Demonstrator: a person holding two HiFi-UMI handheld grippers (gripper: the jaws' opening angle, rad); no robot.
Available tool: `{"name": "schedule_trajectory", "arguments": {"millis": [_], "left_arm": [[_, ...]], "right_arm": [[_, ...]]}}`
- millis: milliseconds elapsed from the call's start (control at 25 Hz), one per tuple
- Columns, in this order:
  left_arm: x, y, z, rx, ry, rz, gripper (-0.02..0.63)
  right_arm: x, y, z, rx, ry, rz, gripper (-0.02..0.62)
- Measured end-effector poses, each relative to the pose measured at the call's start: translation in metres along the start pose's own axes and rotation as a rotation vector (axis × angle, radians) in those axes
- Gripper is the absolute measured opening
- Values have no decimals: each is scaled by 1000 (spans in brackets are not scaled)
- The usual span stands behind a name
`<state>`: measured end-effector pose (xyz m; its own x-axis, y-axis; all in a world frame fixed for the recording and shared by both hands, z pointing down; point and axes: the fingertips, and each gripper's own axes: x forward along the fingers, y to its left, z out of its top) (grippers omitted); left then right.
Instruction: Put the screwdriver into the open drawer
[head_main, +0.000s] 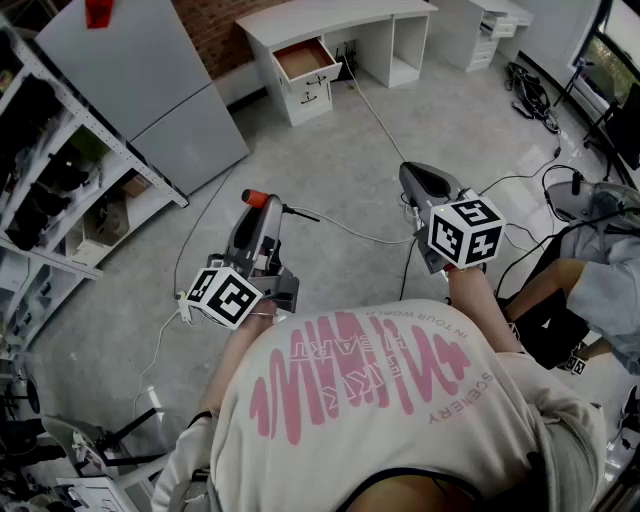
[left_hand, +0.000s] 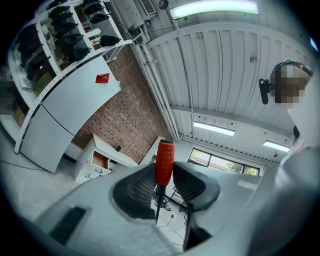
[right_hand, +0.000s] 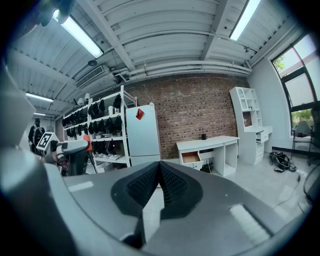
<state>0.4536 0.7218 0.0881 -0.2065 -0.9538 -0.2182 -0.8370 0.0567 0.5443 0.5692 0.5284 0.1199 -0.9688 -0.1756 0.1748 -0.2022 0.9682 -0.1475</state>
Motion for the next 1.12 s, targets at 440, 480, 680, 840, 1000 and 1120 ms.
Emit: {"name": "schedule_trajectory", "arguments": {"millis": [440, 480, 680, 840, 1000, 1120], "left_arm": [[13, 5, -16, 18, 7, 15, 112], [13, 6, -16, 20, 11, 17, 112], [24, 26, -16, 20, 47, 17, 112], [47, 52, -17, 14, 80, 1, 112], [84, 85, -14, -3, 117, -10, 112], [115, 106, 1, -4, 122, -16, 112]], "right_arm": [[13, -22, -19, 30, 33, 11, 9], [17, -24, -20, 41, 35, 8, 9], [39, -38, -29, 100, 46, -9, 11], [58, -50, -35, 139, 59, -22, 11], [88, -64, -33, 138, 99, -38, 11], [117, -76, -23, 141, 116, -49, 11]]}}
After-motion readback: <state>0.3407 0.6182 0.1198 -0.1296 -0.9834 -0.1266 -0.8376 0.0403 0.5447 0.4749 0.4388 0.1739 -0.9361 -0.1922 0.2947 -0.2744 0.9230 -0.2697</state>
